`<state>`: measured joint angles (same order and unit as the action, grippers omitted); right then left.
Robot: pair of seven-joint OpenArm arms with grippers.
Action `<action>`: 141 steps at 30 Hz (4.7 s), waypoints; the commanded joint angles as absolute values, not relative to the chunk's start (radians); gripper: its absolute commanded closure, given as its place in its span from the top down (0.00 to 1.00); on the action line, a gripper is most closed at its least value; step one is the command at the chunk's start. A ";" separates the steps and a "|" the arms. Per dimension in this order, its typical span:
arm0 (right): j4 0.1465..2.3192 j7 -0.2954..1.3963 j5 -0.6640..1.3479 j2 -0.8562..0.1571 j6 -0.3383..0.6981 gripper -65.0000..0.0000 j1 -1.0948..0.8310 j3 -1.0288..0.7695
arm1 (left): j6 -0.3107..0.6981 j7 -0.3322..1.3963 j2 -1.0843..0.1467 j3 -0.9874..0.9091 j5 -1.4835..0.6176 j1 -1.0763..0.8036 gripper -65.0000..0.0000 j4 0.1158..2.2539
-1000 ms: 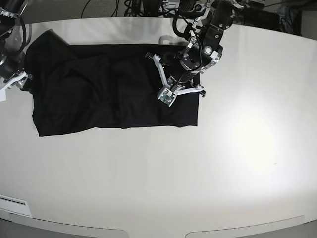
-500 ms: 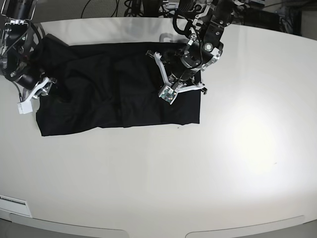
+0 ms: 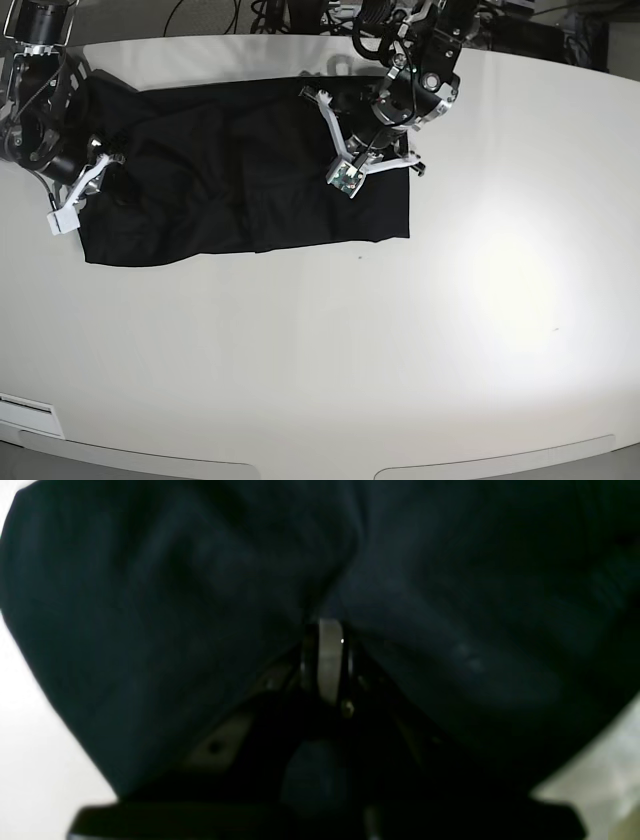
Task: Fold the T-shirt properly
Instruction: 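Fold the strip's other end over with the right gripper, then grasp the folded bundle with both grippers and square it up, then release the bundle and pull both grippers away from it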
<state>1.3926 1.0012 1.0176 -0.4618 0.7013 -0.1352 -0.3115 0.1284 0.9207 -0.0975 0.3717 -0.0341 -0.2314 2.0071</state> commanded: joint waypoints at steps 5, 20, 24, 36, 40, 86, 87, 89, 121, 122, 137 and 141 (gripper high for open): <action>1.498 1.020 0.836 -0.485 0.698 0.00 -0.133 -0.339 | 0.023 0.892 -0.092 0.371 0.007 -0.219 0.07 2.149; 1.878 0.999 0.376 -0.585 0.345 0.00 -0.135 -0.485 | -0.159 0.894 -0.237 0.370 0.202 -0.224 0.07 2.171; 1.975 1.040 0.449 -0.578 0.309 0.00 -0.135 -0.484 | -0.159 0.892 -0.238 0.370 0.163 -0.224 0.07 2.171; 2.049 1.111 0.984 -0.523 0.493 0.00 -0.135 -0.484 | -0.150 0.888 -0.238 0.370 0.117 -0.224 0.07 2.171; 2.049 1.117 1.071 -0.440 0.580 0.00 -0.135 -0.484 | -0.150 0.883 -0.238 0.370 0.115 -0.224 0.07 2.171; 1.860 0.863 0.721 -0.350 0.698 0.00 0.141 0.035 | 0.430 0.871 -0.205 0.435 -0.453 -0.072 0.00 2.168; 1.810 0.854 0.702 -0.350 0.698 0.00 0.165 0.059 | 0.430 0.870 -0.191 0.451 -0.444 -0.072 0.00 2.151; 1.705 0.813 0.651 -0.350 0.698 0.00 0.216 0.112 | 0.430 0.860 -0.166 0.482 -0.398 -0.071 0.00 2.106; 1.777 0.750 0.624 -0.610 0.539 0.00 -0.069 -0.097 | 0.528 0.864 -0.311 0.529 -0.648 0.399 0.00 1.691; 1.777 0.744 0.623 -0.610 0.545 0.00 -0.068 -0.117 | 0.574 0.922 -0.310 0.529 -0.738 0.392 0.00 1.732; 1.354 0.648 0.529 -0.610 0.695 0.00 0.103 0.013 | 0.688 0.998 -0.327 0.697 -0.654 0.124 0.00 1.848; 1.373 0.710 0.616 -0.611 0.698 0.00 0.081 0.032 | 0.672 0.888 -0.353 0.754 -0.509 0.178 0.00 1.735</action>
